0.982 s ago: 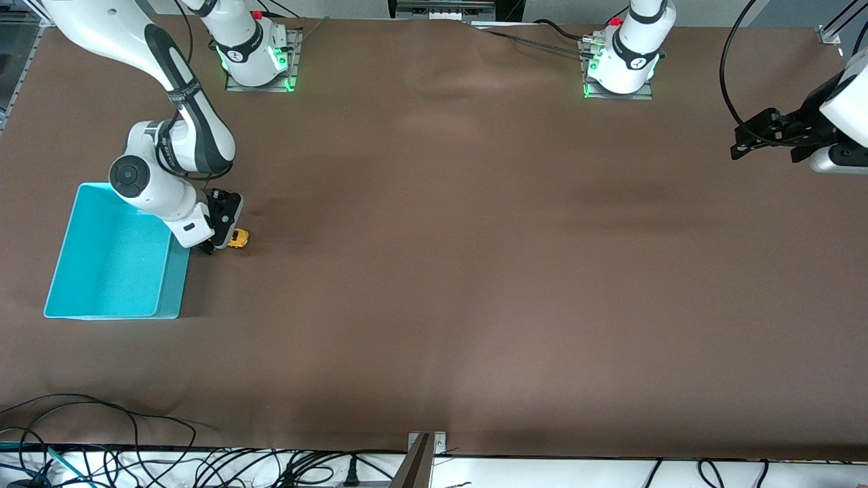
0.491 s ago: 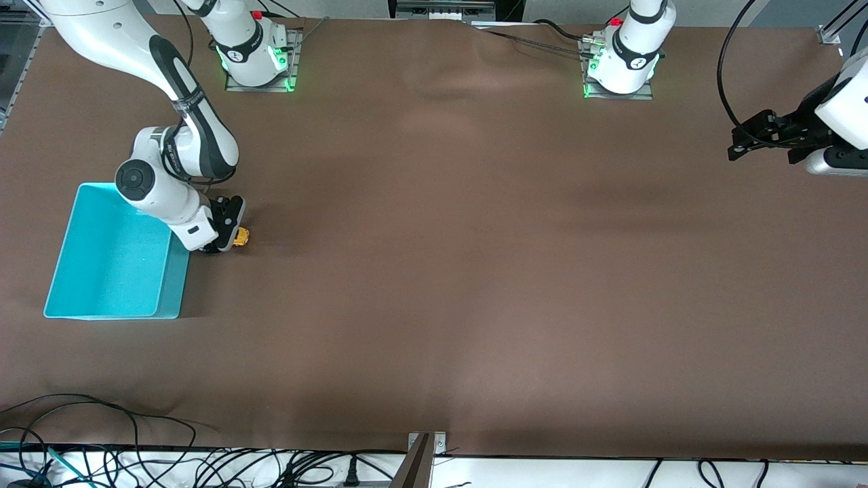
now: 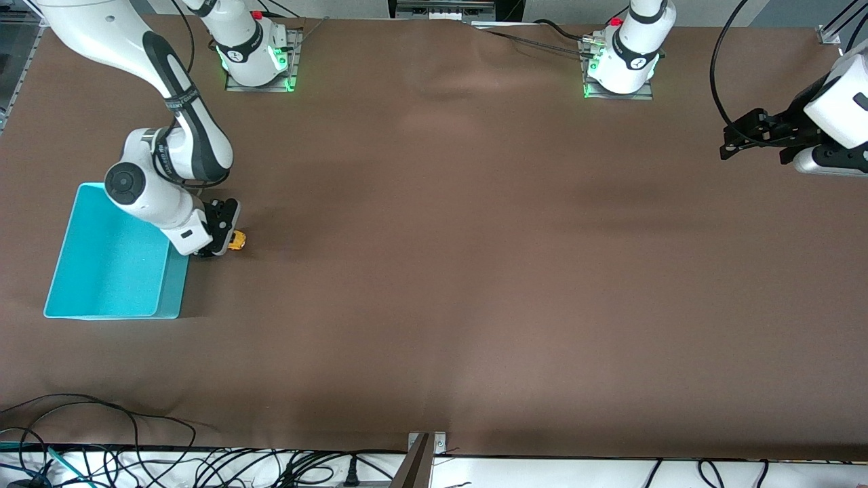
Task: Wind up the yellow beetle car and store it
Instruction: 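Lower the right gripper and grasp the yellow car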
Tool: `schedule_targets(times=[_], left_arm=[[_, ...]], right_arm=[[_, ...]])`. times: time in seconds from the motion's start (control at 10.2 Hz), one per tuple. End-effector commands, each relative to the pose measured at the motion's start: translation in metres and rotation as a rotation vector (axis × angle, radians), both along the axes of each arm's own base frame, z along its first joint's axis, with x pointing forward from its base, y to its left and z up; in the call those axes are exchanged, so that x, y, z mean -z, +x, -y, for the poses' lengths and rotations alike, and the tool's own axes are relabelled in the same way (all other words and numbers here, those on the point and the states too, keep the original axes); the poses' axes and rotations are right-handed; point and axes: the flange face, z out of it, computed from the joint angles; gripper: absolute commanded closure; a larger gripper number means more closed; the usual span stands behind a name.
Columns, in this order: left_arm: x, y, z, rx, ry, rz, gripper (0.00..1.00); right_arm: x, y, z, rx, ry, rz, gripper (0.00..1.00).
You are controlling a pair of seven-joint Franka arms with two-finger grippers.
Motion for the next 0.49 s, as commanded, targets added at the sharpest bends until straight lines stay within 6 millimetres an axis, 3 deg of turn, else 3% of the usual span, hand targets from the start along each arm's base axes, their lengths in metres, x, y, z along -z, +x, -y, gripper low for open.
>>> schedule_targets(times=[0.0, 0.2, 0.39], left_arm=[[-0.005, 0.004, -0.001, -0.005, -0.014, 0.005, 0.00], [-0.007, 0.003, 0.002, 0.001, -0.010, 0.008, 0.00], [-0.008, 0.003, 0.002, 0.003, -0.010, 0.009, 0.00]], right_arm=[[-0.066, 0.032, -0.002, -0.009, -0.011, -0.079, 1.00], [-0.116, 0.050, -0.001, -0.001, -0.017, -0.149, 1.00], [-0.138, 0.055, 0.012, -0.020, -0.032, -0.181, 1.00]])
